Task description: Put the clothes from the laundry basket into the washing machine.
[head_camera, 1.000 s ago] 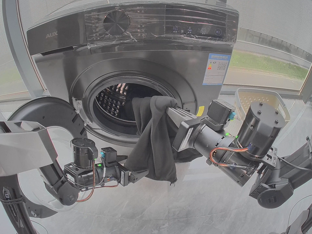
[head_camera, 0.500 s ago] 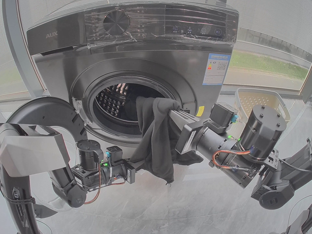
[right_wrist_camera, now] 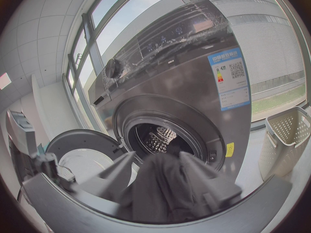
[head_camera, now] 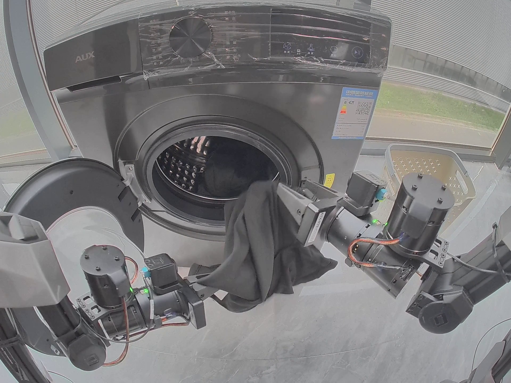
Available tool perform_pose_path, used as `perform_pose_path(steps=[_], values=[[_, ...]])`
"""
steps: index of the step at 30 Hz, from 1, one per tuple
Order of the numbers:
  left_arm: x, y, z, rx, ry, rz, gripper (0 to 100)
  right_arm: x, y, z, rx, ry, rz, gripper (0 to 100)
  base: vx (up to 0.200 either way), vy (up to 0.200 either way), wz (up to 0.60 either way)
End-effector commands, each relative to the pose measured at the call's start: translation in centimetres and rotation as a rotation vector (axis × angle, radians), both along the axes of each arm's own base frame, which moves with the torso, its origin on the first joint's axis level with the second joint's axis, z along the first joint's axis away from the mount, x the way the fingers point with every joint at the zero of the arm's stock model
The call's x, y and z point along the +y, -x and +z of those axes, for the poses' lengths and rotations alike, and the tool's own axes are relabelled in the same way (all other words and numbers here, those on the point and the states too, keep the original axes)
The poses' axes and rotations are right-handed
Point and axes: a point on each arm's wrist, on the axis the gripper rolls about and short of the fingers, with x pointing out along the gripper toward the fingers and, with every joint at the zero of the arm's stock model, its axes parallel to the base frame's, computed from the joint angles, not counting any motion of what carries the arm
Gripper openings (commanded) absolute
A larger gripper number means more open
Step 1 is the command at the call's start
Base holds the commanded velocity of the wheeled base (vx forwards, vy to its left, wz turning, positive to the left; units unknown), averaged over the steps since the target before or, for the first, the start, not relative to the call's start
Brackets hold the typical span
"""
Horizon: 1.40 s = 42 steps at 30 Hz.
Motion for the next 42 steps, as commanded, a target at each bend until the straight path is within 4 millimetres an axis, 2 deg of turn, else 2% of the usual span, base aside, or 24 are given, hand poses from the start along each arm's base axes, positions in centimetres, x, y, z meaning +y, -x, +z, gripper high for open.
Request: perform_pose_path(steps=[1,2,3,5,11,17,30,42], values=[[-0.5,2.0,3.4,-0.083,0.103,-0.051,0,-0.4,-0.6,-2.5,0.065,0.072,-0.022,100,0.000,0.000,0.00],[-0.5,2.0,3.4,-0.083,0.103,-0.051,0,-0.4,-0.6,-2.5,0.065,0.072,-0.022,100,0.000,0.000,0.00],[-0.9,1.7,3.9,-0.102,0.121,-0.059,0,-0.8,-0.4,-3.6,0.094,0.109,-0.029,100,0.000,0.000,0.00],[-1.2,1.4,4.3,-0.120,0.135,-0.061,0,-1.2,-0.1,-4.3,0.116,0.134,-0.028,100,0.000,0.000,0.00],[-1.9,0.4,4.7,-0.141,0.150,-0.055,0,-1.6,0.2,-5.1,0.139,0.178,-0.031,100,0.000,0.000,0.00],[-2.6,-1.2,4.3,-0.144,0.151,0.077,0,-2.3,0.7,-6.3,0.171,0.241,-0.031,100,0.000,0.000,0.00],[-3.5,-2.8,5.0,-0.189,0.181,0.170,0,-2.3,1.2,-7.1,0.190,0.271,-0.015,100,0.000,0.000,0.00],[-4.5,-4.4,5.2,-0.220,0.205,0.223,0,-1.7,1.9,-8.9,0.226,0.324,0.045,100,0.000,0.000,0.00]])
